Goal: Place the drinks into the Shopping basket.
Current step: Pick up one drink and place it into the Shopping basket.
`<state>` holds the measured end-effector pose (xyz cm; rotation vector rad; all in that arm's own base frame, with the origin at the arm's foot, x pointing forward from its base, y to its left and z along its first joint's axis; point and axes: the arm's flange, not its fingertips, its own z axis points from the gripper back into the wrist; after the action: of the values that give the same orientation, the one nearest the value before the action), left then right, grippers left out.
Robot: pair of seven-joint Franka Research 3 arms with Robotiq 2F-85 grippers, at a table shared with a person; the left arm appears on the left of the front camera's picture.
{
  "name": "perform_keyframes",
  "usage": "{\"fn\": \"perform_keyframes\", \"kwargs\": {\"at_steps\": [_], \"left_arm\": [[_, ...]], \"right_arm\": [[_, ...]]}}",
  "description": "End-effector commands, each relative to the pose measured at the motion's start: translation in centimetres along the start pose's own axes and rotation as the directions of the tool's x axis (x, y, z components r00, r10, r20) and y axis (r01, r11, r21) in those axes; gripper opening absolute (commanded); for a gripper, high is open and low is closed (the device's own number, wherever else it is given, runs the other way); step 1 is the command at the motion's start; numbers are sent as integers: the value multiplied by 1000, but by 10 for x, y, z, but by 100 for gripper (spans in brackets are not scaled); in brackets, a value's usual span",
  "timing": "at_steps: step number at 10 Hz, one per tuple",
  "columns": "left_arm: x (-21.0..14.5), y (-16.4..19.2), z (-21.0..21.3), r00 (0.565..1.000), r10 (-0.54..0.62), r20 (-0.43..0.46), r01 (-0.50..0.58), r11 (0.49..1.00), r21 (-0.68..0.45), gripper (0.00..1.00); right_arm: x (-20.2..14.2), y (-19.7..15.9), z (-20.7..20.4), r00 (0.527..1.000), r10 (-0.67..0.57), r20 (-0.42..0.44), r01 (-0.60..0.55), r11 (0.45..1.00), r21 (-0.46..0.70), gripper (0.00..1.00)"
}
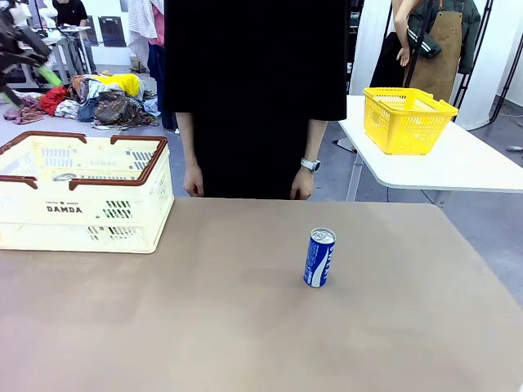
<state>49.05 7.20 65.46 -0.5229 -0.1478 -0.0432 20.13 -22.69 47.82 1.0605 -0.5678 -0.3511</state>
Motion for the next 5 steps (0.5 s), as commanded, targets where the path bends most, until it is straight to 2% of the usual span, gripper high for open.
{"fn": "perform_keyframes", "kwargs": {"at_steps": [1,2,3,5], "left_arm": [[-62,48,27,996,-60,-72,46,982,-183,100],[-83,66,33,997,-54,-59,37,968,-250,100],[-113,102,37,1000,5,22,3,926,-376,100],[-150,167,10,980,150,130,-57,839,-540,100]], "right_arm": [[1,0,-1,1000,22,13,-23,1000,20,100],[1,0,-1,1000,22,13,-23,1000,20,100],[1,0,-1,1000,22,13,-23,1000,20,100],[1,0,-1,1000,22,13,-23,1000,20,100]]}}
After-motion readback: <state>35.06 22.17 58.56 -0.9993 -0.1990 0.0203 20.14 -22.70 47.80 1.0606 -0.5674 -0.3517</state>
